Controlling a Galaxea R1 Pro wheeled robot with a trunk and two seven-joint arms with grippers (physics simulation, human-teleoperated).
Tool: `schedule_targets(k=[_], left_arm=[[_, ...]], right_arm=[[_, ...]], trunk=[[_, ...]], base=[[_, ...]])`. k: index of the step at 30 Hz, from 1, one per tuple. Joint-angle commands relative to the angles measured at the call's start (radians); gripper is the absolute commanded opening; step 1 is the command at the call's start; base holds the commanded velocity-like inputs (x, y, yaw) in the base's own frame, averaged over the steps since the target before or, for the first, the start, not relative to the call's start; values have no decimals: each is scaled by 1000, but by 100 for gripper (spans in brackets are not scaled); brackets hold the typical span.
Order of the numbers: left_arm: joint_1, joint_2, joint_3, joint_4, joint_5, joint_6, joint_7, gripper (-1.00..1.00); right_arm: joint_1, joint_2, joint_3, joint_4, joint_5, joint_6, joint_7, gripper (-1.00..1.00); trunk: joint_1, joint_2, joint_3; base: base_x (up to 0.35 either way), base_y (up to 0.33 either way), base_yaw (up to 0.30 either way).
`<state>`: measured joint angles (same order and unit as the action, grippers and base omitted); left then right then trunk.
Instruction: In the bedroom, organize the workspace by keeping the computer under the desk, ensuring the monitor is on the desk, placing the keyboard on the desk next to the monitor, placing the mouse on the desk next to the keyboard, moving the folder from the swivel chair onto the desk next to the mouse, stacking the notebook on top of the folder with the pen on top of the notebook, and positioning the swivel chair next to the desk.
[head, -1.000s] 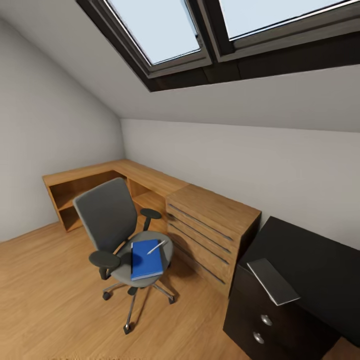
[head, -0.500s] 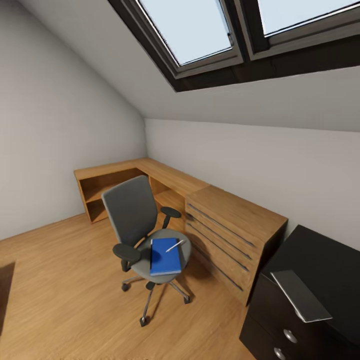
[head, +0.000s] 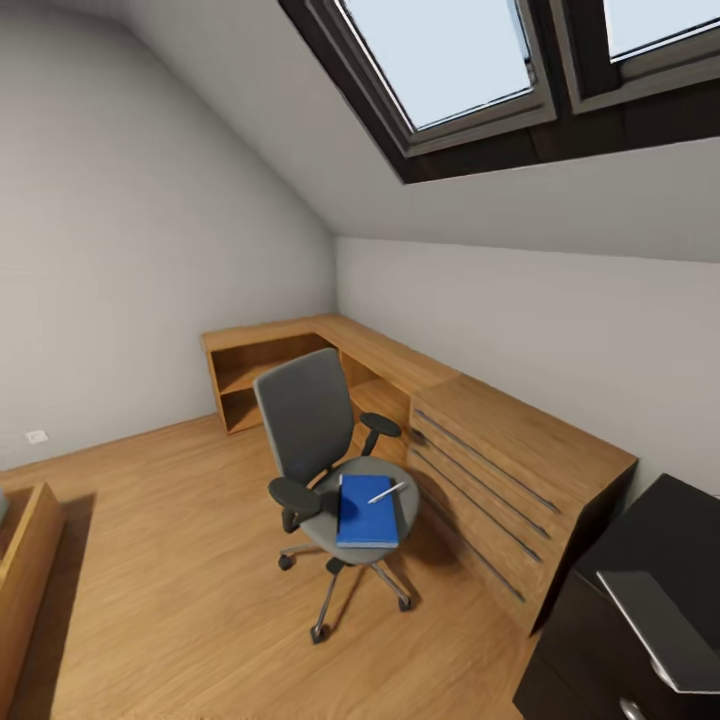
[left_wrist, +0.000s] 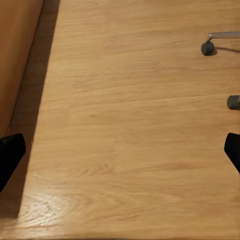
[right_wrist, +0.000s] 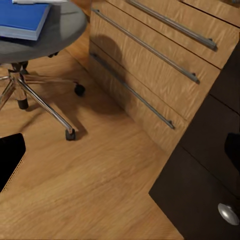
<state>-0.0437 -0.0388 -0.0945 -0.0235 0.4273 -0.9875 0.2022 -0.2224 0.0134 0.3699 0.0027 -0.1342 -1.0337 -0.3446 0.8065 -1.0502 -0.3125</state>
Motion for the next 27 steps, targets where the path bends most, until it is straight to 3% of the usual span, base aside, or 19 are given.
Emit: schedule_targets(k=[1, 27], left_arm=[[-1, 0, -8, 0, 1, -2, 9, 100], [-1, -2, -8, 0, 1, -2, 7, 100]], right_arm=[[0, 0, 9, 0, -10, -3, -1, 100], [-1, -1, 8, -6, -10, 31, -1, 100]], trunk=[[0, -1, -1], [0, -1, -1]], base=[[0, 0, 281], [0, 0, 281]])
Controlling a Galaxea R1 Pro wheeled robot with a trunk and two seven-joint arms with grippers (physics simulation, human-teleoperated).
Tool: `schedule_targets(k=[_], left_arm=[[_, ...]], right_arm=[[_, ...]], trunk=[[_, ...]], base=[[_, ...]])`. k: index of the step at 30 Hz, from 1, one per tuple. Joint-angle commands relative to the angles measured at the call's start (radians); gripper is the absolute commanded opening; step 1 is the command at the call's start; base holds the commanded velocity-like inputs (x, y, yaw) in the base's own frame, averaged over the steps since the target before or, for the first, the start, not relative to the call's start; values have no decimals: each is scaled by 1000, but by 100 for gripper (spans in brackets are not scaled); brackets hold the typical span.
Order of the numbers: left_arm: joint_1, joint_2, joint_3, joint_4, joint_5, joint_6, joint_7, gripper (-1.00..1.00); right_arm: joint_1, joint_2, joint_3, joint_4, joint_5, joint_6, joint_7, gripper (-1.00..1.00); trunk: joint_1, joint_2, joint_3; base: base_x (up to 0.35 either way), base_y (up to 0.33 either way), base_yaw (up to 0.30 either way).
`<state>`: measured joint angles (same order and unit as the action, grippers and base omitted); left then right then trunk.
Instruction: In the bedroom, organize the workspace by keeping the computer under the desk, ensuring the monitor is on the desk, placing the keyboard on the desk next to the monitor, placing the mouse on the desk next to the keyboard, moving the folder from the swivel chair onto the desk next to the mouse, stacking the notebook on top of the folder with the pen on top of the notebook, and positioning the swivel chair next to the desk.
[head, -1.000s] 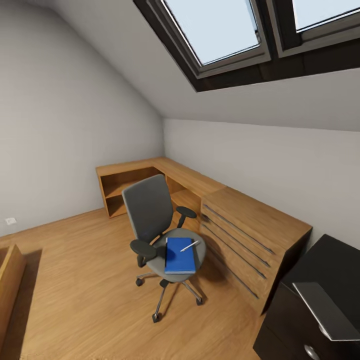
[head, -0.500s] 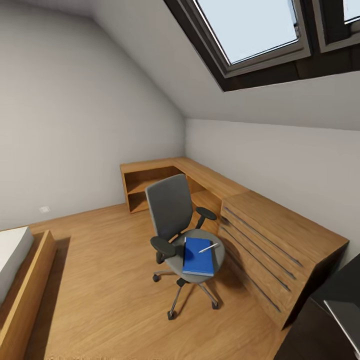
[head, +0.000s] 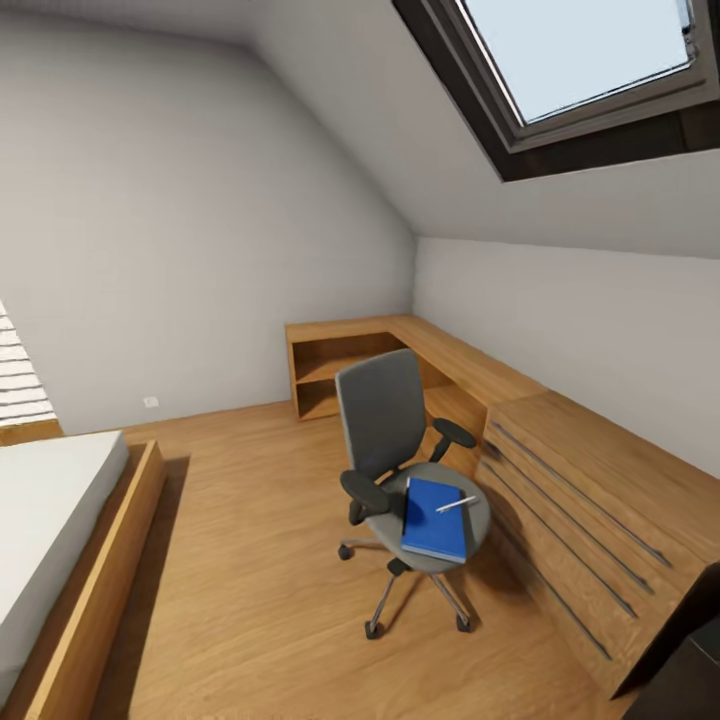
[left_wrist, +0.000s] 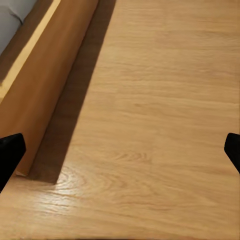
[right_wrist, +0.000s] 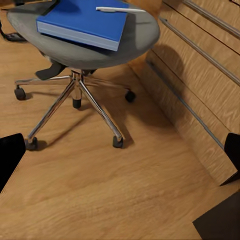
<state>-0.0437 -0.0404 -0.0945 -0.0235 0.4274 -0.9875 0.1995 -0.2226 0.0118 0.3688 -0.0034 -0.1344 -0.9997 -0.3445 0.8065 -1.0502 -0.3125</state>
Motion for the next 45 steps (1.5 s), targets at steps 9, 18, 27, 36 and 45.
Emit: schedule_targets(k=[9, 18, 27, 36, 45], left_arm=[[-1, 0, -8, 0, 1, -1, 9, 100], [-1, 0, -8, 0, 1, 0, 11, 100], [-1, -25, -15, -350, -15, 367, 18, 100], [-1, -20, -8, -911, -23, 987, 60, 100], [-1, -24, -10, -1356, -20, 1311, 212, 100]], right_arm=[[0, -9, 8, 1, -11, -34, 0, 100], [0, -7, 1, 0, -14, -41, 4, 100], [-11, -54, -55, -317, -32, 85, -9, 100], [-141, -78, -211, -602, -53, 637, -20, 100], [-433, -68, -328, -669, -235, 1292, -21, 100]], trunk=[[0, -1, -1], [0, -1, -1], [0, -1, -1], [0, -1, -1], [0, -1, -1]], base=[[0, 0, 102], [0, 0, 3], [0, 0, 0], [0, 0, 0], [0, 0, 0]])
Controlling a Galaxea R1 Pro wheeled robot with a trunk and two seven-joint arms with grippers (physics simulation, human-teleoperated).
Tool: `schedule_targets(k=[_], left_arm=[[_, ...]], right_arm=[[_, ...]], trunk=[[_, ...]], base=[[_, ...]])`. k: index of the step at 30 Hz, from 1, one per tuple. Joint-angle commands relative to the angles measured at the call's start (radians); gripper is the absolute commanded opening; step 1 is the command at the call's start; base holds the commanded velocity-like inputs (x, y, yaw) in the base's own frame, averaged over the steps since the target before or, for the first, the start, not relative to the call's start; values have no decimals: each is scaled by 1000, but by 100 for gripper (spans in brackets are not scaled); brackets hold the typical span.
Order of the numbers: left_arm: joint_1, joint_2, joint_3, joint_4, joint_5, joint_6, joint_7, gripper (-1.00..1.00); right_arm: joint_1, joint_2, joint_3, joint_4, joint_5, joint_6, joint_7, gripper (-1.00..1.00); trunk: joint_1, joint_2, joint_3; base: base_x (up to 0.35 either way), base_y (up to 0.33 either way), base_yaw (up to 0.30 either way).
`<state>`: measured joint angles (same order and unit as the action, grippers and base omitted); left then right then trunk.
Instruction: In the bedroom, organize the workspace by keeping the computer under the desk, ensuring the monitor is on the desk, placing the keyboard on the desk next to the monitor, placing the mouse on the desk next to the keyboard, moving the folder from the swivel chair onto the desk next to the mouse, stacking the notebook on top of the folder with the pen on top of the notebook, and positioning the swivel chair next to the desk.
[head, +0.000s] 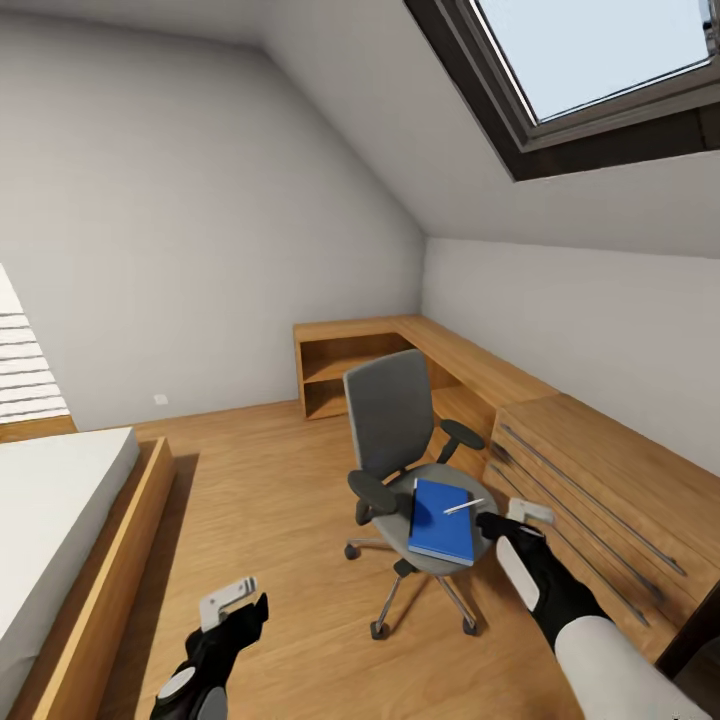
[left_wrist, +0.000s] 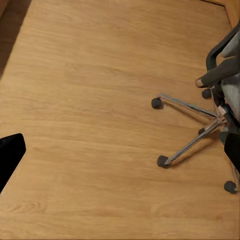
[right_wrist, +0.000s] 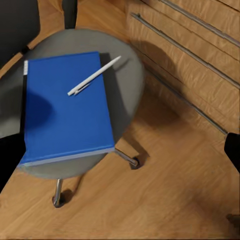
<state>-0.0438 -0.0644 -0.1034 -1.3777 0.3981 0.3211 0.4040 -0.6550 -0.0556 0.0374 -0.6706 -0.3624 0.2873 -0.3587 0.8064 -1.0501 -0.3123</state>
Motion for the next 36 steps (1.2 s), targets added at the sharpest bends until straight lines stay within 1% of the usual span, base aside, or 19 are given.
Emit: schedule_targets(k=[1, 2, 3, 4, 5, 6, 8, 24, 33, 36], left_arm=[[-1, 0, -1, -1, 9, -9, 8, 100], [-1, 2, 0, 17, 9, -45, 9, 100], [-1, 3, 0, 31, 9, -65, 9, 100], [-1, 4, 0, 63, 8, -103, 9, 100], [-1, 4, 0, 76, 8, -121, 9, 100], [-1, 2, -5, 114, 7, -173, 10, 100], [-1, -1, -8, 124, 6, -189, 9, 100], [-1, -1, -8, 129, 5, -201, 12, 100], [-1, -1, -7, 129, 5, -201, 13, 100], [-1, -2, -4, 119, 5, -205, 15, 100]], right_arm=[[-3, -1, 3, -3, -24, 16, -7, 100], [-6, -5, 3, -3, -47, 41, -7, 100], [-7, -7, 3, -3, -55, 54, -7, 100], [-8, -13, 3, -3, -67, 76, -7, 100], [-9, -16, 3, -3, -71, 86, -7, 100], [-10, -30, 3, -3, -82, 110, -6, 100], [-10, -34, 3, -4, -86, 116, -4, 100], [-9, -32, 13, -3, -89, 118, 3, 100], [-9, -35, 13, -2, -89, 117, 4, 100], [-9, -35, 13, 0, -89, 117, 4, 100]], trunk=[[0, -1, -1], [0, -1, -1], [0, -1, -1], [0, -1, -1], [0, -1, -1], [0, -1, -1], [0, -1, -1], [0, -1, -1], [0, -1, -1], [0, -1, -1]], base=[[0, 0, 0], [10, 0, 0], [39, 0, 0], [132, 0, 0], [169, 0, 0], [271, 0, 0], [294, 0, 0], [317, 0, 0], [320, 0, 0], [320, 0, 0]])
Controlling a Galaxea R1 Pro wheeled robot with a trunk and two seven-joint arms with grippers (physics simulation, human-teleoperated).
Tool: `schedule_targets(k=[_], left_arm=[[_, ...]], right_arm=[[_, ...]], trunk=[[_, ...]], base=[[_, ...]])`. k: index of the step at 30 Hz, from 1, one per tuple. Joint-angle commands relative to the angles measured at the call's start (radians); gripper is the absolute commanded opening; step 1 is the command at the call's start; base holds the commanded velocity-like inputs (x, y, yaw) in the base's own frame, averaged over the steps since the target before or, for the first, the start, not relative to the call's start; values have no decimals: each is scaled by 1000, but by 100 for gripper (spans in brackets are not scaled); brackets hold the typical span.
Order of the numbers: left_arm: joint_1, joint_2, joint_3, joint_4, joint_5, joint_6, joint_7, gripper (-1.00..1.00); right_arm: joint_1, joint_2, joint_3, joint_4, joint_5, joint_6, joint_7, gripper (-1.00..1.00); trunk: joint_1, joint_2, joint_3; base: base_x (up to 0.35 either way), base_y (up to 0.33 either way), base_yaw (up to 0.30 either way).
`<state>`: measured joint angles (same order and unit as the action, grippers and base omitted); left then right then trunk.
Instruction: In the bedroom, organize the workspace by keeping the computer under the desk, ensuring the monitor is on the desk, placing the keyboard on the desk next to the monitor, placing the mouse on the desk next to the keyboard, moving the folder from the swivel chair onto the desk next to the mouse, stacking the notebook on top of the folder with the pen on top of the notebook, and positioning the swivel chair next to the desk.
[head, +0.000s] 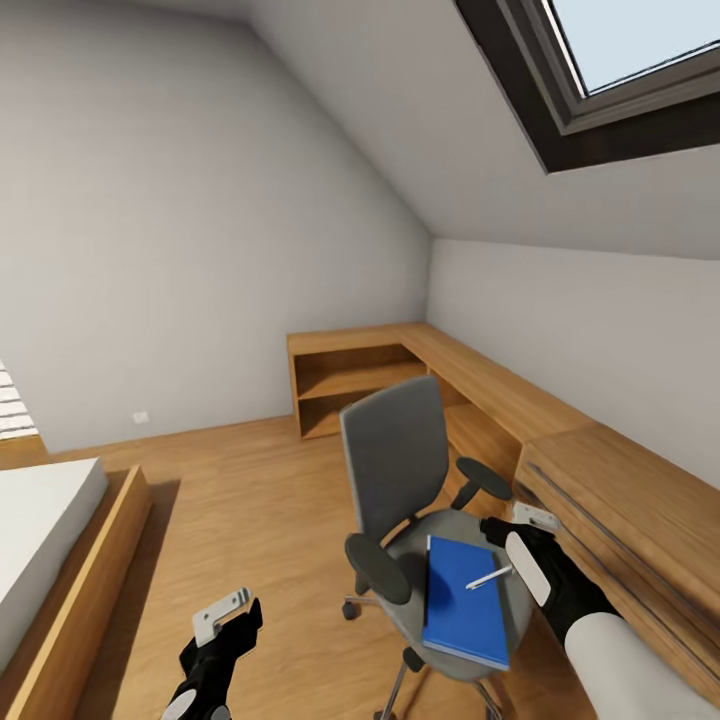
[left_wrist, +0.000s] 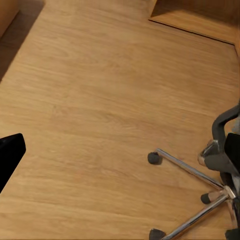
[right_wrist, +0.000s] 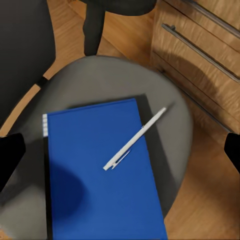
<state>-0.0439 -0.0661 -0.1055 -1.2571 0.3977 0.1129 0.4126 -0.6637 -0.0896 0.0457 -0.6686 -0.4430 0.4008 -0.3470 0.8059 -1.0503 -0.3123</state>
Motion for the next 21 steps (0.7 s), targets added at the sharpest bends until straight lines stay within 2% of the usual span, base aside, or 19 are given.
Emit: schedule_targets(k=[1, 10, 17, 21], left_arm=[[-1, 1, -1, -11, 6, -3, 7, 100], [-1, 2, 1, -27, 10, -46, 5, 100], [-1, -1, 1, -38, 10, -51, 7, 100], [-1, -1, 1, -54, 11, -52, 8, 100]], right_arm=[[-1, -1, 5, 0, -9, 4, -8, 100], [-1, 0, 8, 74, -9, 4, -8, 100], [-2, 0, 7, 97, -12, 8, -8, 100], [-2, 0, 6, 101, -12, 9, -9, 100]], trunk=[[1, -1, -1], [1, -1, -1], [1, -1, -1], [16, -29, -14]], base=[[320, 0, 0], [300, 0, 0], [81, 0, 0], [16, 0, 0]])
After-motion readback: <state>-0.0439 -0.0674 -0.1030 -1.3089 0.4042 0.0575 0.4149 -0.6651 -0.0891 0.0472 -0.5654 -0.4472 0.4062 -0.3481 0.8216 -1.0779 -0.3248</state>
